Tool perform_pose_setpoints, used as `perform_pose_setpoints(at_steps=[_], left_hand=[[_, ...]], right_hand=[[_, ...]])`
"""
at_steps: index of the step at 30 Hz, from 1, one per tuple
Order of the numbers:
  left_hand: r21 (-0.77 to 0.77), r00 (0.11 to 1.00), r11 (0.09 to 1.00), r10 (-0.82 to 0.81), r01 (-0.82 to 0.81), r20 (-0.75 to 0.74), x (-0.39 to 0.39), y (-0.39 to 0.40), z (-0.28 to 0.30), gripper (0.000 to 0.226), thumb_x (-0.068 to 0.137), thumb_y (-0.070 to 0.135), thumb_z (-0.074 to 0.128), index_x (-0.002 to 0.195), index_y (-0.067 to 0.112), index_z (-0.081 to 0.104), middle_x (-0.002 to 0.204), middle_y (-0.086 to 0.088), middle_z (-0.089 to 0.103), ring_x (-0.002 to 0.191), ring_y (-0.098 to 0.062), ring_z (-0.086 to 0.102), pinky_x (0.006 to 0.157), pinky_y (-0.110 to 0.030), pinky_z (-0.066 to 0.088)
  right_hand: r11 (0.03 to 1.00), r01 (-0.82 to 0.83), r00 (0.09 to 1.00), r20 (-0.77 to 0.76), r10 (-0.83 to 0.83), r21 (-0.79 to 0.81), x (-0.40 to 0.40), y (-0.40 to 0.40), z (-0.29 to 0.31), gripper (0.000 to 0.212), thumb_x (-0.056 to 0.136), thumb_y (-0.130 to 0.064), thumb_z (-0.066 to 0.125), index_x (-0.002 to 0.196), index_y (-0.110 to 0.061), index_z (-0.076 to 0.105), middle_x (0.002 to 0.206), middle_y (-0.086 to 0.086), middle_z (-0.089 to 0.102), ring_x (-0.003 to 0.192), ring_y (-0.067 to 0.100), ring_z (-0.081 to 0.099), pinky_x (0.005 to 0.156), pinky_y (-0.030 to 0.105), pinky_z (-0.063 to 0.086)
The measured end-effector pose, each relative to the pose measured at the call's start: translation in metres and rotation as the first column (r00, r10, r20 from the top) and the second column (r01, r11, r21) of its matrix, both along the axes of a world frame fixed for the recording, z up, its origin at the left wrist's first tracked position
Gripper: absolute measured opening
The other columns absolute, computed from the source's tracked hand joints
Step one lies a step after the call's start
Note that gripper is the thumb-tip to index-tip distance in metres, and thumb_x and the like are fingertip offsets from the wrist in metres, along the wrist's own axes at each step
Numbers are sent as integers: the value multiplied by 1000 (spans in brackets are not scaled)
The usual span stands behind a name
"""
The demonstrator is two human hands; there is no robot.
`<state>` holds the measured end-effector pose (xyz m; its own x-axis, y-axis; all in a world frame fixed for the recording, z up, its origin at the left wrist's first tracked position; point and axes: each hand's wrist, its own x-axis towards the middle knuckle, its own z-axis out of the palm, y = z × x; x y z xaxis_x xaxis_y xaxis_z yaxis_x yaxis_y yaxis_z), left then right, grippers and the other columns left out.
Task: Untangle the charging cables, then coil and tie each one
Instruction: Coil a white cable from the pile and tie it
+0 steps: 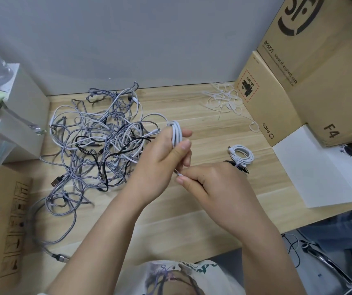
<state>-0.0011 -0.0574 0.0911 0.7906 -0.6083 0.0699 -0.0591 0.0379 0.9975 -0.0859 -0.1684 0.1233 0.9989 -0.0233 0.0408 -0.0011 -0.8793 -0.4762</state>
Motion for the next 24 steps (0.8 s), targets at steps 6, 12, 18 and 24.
perform_pose_setpoints(at_steps=[6, 12, 18, 24], left_hand=[[282, 973, 956, -141, 85, 185, -1, 3, 4, 30, 89, 36, 45, 88, 10, 60, 64, 6, 57, 61, -7, 51, 58, -22, 41], [144, 978, 968, -197, 205, -68, -4, 4, 6, 47, 86, 52, 45, 59, 14, 52, 48, 9, 42, 45, -8, 35, 46, -17, 28], [-56, 907, 930, -368, 364, -203, 1, 10, 21, 40, 85, 47, 55, 51, 26, 62, 36, 12, 38, 37, -7, 24, 42, -19, 19], [-303, 846, 899, -412, 317, -338, -1, -1, 19, 46, 84, 49, 56, 48, 22, 52, 34, 11, 20, 37, -13, 15, 46, -32, 16]], right_hand=[[995, 38, 993, 112, -48, 95, -3, -7, 3, 39, 78, -55, 43, 72, -27, 71, 54, -11, 57, 53, 10, 50, 47, 29, 41], [854, 154, 954, 151, -260, 497, 1, -17, 4, 22, 61, -42, 79, 66, -28, 62, 47, -11, 52, 46, 9, 46, 49, 24, 35], [614, 87, 989, 8, -150, 785, 13, -18, -10, 40, 60, -63, 76, 80, -32, 60, 74, 17, 53, 69, 37, 62, 67, 53, 52], [339, -16, 999, 32, -41, 941, 23, -2, -7, 38, 70, -60, 67, 54, -27, 63, 65, 0, 57, 49, 22, 64, 47, 30, 51]])
